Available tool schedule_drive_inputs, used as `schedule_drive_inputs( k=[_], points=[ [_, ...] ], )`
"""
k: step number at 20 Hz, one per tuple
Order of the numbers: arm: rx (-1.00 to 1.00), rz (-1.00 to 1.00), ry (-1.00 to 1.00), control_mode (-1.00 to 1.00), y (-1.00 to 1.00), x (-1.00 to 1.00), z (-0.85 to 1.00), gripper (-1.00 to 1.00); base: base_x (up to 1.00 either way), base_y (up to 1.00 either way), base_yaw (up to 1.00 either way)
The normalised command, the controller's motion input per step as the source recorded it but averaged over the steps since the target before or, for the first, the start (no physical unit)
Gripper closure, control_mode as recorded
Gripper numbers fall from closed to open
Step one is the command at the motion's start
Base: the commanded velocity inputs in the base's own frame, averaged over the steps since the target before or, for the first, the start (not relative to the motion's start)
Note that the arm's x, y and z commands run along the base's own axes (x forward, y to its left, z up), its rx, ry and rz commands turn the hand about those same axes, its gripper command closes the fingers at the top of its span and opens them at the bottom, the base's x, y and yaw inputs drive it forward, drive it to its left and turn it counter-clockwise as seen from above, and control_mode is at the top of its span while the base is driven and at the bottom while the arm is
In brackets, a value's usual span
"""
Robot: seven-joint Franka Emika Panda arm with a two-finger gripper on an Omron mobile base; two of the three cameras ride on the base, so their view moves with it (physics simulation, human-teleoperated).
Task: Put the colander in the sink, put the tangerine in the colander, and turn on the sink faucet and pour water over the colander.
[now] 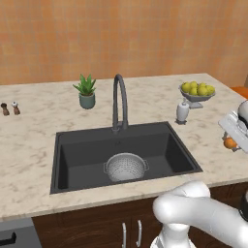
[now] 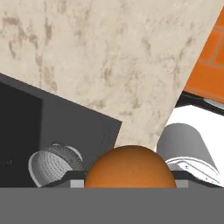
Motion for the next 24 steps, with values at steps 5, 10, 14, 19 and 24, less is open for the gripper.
schedule_drive_inputs(
  k=[5, 10, 14, 19, 24],
  points=[
    [0.04, 0.0, 0.21, -1.0, 0.95, 0.22, 0.31, 1.0, 0.0, 0.0, 0.0],
    [0.18, 0.0, 0.01, -1.0, 0.71, 0.34, 0.0, 1.0, 0.0, 0.0, 0.0],
    [0.3, 0.0, 0.1, -1.0, 0.44, 0.53, -0.11, 1.0, 0.0, 0.0, 0.0],
    [0.11, 0.0, 0.23, -1.0, 0.49, 0.51, -0.01, 1.0, 0.0, 0.0, 0.0],
    [0.09, 0.01, 0.15, -1.0, 0.44, 0.44, -0.35, 1.0, 0.0, 0.0, 0.0]
  ],
)
